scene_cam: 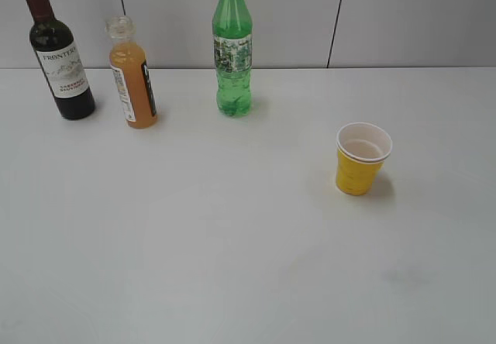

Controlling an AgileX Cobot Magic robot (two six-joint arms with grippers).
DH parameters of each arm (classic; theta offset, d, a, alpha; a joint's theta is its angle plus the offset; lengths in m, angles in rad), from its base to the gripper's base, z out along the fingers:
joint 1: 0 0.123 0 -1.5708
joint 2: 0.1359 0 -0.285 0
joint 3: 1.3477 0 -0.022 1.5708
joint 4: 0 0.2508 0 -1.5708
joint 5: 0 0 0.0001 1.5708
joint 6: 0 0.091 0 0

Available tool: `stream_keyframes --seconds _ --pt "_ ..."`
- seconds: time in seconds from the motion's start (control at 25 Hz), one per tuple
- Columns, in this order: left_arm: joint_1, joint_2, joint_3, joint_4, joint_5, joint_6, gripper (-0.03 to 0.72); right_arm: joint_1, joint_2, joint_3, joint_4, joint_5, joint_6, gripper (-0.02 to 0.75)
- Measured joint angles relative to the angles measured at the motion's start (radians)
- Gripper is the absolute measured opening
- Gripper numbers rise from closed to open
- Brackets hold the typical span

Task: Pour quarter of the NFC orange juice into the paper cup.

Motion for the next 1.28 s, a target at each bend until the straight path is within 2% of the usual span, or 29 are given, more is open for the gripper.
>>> stream_keyframes --seconds 0.64,1.28 --pt "0.0 0.0 0.0 0.0 0.0 0.0 0.228 0.0 0.0 0.0 0.0 0.0 0.0 0.589" --pt "0.0 0.0 0.0 0.0 0.001 0.0 0.228 0.0 0.0 0.0 -0.053 -0.004 -0.003 0.589"
